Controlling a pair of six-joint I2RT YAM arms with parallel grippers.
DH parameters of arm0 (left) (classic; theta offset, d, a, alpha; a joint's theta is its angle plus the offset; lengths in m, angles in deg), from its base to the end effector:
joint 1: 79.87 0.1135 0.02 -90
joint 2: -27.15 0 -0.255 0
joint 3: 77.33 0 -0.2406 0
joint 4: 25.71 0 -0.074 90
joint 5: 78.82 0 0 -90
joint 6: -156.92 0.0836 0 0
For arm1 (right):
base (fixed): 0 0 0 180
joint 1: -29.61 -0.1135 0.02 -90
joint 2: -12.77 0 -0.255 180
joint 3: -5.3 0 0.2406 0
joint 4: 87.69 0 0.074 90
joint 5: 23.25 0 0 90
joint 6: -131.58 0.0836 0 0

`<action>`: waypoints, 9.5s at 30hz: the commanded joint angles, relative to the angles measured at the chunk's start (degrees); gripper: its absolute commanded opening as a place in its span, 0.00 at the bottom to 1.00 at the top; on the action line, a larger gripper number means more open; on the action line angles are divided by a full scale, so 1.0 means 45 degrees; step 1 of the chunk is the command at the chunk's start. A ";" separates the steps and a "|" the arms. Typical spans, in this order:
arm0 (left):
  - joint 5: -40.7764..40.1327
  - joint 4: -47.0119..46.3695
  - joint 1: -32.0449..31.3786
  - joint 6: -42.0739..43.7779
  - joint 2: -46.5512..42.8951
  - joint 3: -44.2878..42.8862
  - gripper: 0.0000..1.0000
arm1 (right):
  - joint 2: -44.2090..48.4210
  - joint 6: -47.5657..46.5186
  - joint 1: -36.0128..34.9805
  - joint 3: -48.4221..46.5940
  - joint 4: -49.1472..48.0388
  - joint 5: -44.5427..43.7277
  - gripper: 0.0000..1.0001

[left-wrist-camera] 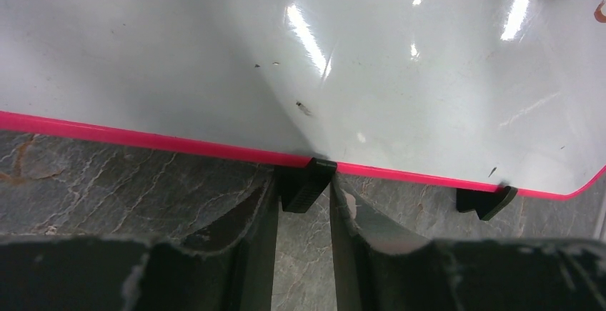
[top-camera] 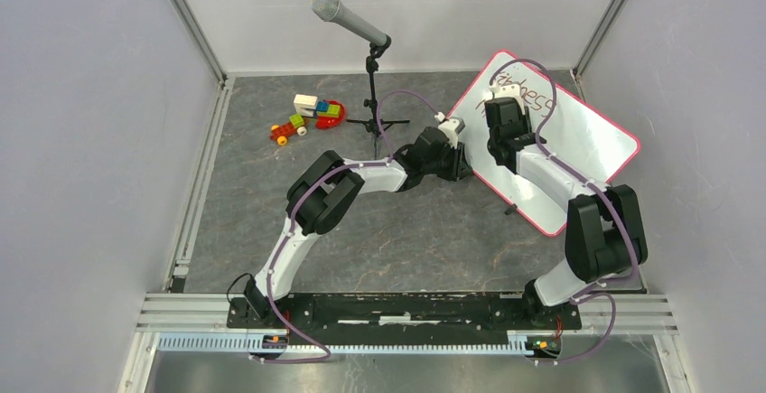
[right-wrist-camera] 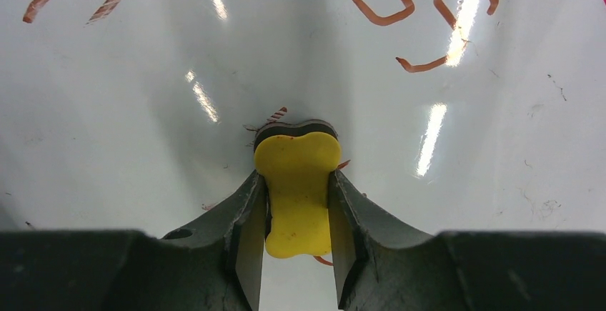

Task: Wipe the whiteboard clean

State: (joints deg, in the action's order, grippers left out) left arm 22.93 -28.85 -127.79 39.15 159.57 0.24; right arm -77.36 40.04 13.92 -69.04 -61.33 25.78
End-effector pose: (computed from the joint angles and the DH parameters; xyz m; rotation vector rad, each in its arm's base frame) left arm 0.3489 -0.4118 0.1111 0.5188 2.1291 -1.0024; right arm 0.3554 0.0429 0.2110 0.0303 2.1789 -0.6795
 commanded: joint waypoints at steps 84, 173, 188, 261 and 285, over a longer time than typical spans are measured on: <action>-0.2100 -0.1617 -0.0054 -0.0558 0.0738 0.0212 0.02 | 0.3119 0.2583 0.2771 0.2385 -0.2274 0.2649 0.33; -0.2305 -0.1634 -0.0092 -0.0552 0.0749 0.0171 0.02 | -0.0456 0.1659 0.0184 0.0100 -0.4404 0.1630 0.34; -0.2338 -0.1406 -0.0093 -0.0581 0.0807 -0.0003 0.02 | -0.3123 0.0135 0.0708 -0.3831 -0.3398 0.1128 0.35; -0.2454 -0.1112 -0.0168 -0.0528 0.0925 -0.0289 0.02 | -0.4582 0.0451 0.0402 -0.5046 -0.4546 0.0983 0.39; -0.2386 -0.1102 -0.0171 -0.0478 0.0921 -0.0311 0.02 | -0.4467 -0.0008 -0.0365 -0.5939 -0.3745 -0.0956 0.59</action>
State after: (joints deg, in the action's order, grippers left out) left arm 14.25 -35.52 -128.60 37.47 161.69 0.09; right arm -96.16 38.36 12.22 -92.10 -78.22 23.09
